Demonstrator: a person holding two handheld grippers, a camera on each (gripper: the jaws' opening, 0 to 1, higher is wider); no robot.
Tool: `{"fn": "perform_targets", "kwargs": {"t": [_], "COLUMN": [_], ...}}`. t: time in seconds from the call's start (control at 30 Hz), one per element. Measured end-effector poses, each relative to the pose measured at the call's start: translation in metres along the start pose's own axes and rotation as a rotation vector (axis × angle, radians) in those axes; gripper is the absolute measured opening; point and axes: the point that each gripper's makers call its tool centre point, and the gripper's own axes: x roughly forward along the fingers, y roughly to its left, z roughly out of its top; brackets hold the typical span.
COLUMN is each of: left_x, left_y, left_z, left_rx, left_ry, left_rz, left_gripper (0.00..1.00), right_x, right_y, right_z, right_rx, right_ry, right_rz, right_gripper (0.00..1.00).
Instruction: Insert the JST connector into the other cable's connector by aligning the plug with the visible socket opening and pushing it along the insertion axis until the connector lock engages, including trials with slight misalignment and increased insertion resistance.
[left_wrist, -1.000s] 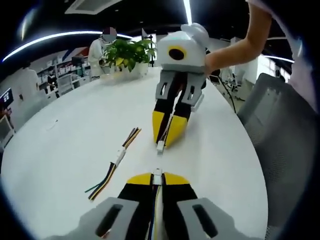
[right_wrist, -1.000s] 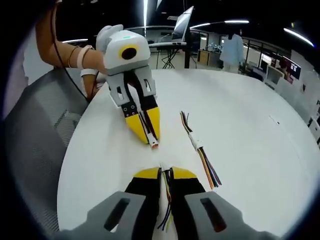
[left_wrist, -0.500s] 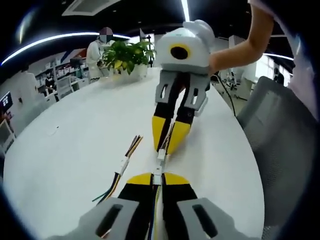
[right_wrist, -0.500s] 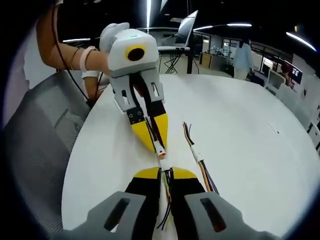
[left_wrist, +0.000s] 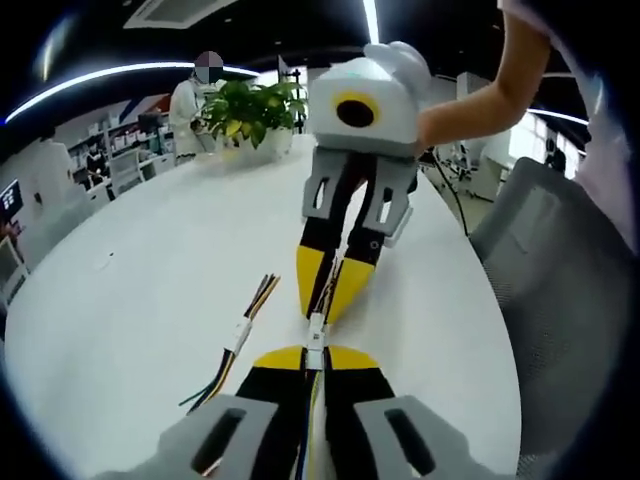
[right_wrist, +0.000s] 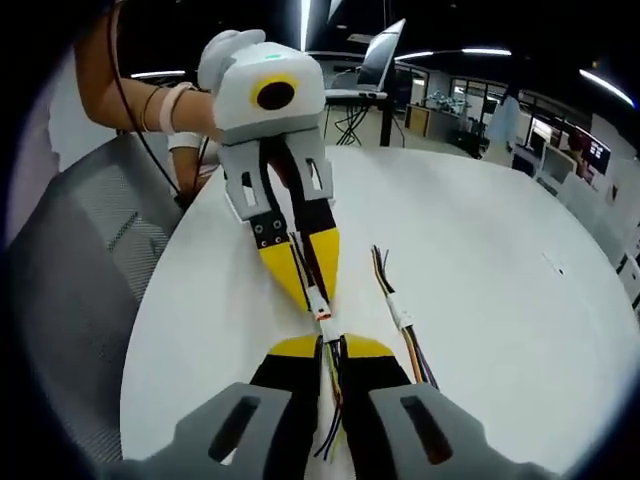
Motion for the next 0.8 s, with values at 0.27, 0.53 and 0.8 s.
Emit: {"fn": "perform_targets", "kwargs": {"t": [0.27,0.53,0.8], "left_x": [0.0006,0.0023,0.0052], "left_y": [-0.0025,-0.0017,-0.0023], "left_z": [-0.0014,-0.0007,-0.0027], "left_rx": [-0.014,0.05,0.07], "left_ry": [0.011,0.008,0.03], "left_rz": [-0.01,-0.023,-0.038], "left_gripper": [0.0,0.0,0.0], "right_x": [0.0016,0.0022,0.004], "right_y": [0.0034,0.0044,0.0082], "right_z": [0.0004,0.0018,0.002], "right_rx": [-0.019,-0.043,-0.062], "right_ry": [0.002,-0.002,0.008], "right_rz": [0.013,0.025,0.038], "right_gripper": [0.03,0.03,0.03]}}
